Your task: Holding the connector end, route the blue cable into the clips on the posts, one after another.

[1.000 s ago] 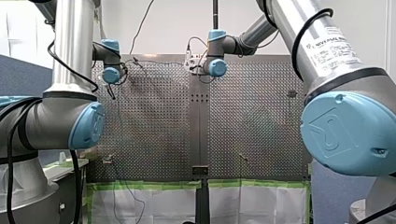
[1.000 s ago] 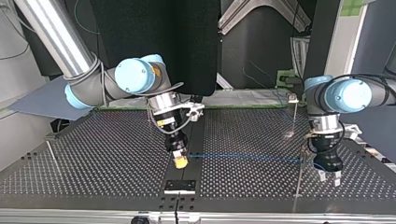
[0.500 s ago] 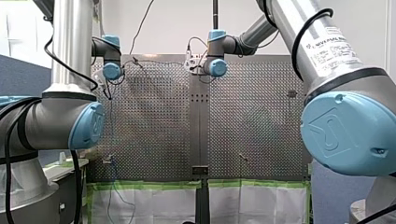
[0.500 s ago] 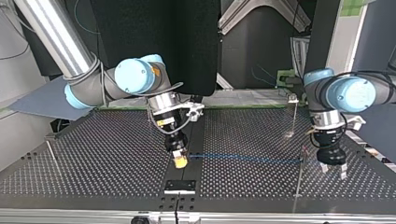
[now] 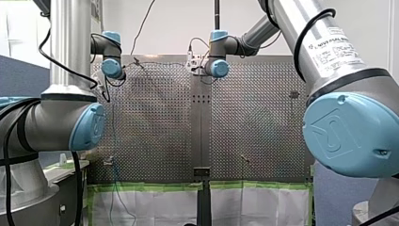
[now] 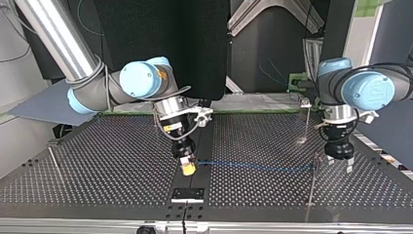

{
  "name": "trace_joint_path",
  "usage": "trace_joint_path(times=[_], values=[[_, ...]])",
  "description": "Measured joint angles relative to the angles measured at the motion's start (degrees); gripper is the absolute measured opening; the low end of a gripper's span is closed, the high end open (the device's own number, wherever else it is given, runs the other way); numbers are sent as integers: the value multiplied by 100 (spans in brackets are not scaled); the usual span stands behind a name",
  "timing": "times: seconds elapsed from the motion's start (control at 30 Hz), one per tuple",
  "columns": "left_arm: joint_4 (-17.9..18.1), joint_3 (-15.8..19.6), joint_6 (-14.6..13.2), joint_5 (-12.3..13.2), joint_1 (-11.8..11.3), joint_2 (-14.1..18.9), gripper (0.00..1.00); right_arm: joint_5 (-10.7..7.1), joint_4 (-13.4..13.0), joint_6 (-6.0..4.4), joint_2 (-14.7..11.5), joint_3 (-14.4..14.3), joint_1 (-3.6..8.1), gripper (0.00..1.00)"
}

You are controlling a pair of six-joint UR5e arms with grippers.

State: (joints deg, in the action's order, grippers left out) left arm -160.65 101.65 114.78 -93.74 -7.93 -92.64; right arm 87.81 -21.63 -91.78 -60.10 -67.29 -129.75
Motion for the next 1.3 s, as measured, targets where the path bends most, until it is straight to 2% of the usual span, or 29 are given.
trace_joint_path(times=[0.4,0.83,1.3], values=[[-647,454,3,96,116,653,100,0,0,0,1,0,4,0],[-870,511,-20,105,394,1323,100,-9,24,0,-1,0,-1,0],[-1030,512,-662,28,665,1461,100,-9,27,0,0,0,0,0]])
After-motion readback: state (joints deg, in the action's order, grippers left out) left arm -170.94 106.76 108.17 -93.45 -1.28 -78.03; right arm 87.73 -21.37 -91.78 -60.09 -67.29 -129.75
